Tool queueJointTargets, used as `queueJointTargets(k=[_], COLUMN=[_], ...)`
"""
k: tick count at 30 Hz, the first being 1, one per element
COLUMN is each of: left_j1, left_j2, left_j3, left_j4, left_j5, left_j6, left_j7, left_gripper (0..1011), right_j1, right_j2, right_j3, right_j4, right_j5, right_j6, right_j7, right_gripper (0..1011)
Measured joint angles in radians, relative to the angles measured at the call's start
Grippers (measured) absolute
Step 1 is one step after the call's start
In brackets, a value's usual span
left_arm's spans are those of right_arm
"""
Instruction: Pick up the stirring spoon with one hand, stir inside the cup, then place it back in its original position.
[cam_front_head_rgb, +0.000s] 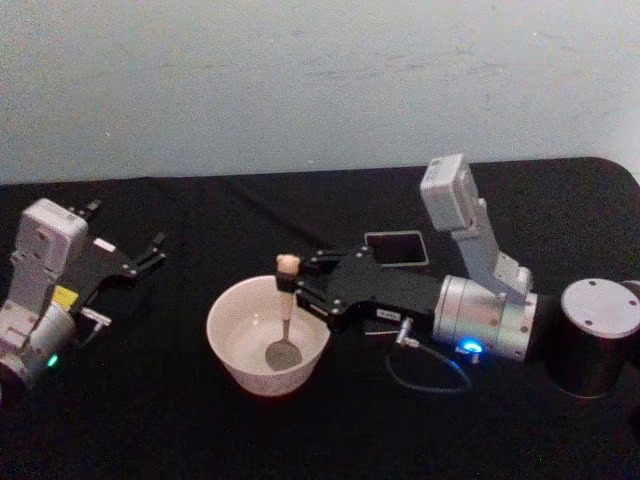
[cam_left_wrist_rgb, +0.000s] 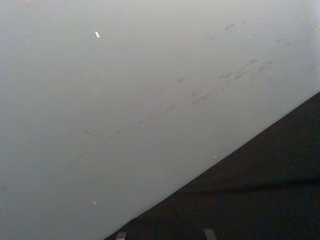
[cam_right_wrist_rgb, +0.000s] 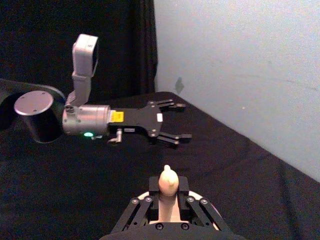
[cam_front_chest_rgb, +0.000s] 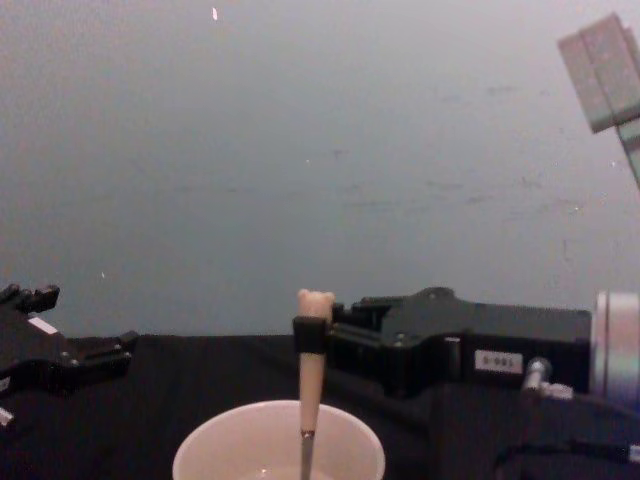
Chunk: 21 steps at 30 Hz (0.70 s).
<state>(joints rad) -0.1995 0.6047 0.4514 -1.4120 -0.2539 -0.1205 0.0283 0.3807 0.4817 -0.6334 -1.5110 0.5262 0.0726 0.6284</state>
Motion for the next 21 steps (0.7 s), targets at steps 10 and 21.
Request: queueJointTargets(k=[10,21], left_j1=[0.0,0.0], left_j2=[0.0,0.0], left_j3=[0.0,0.0], left_j4=[0.0,0.0], left_j5=[0.0,0.0], left_j6=[0.0,0.0], left_j7=[0.0,0.0], left_gripper=[1002,1001], right_j1=[0.016,0.059], right_j2=[-0.04,-0.109], right_j3=[-0.037,-0.053], right_j4=[0.022,0.083], right_j5=[-0.025,-0.054], right_j6=[0.009,0.008], right_j7=[0.01,-0.013], right_gripper=[211,211])
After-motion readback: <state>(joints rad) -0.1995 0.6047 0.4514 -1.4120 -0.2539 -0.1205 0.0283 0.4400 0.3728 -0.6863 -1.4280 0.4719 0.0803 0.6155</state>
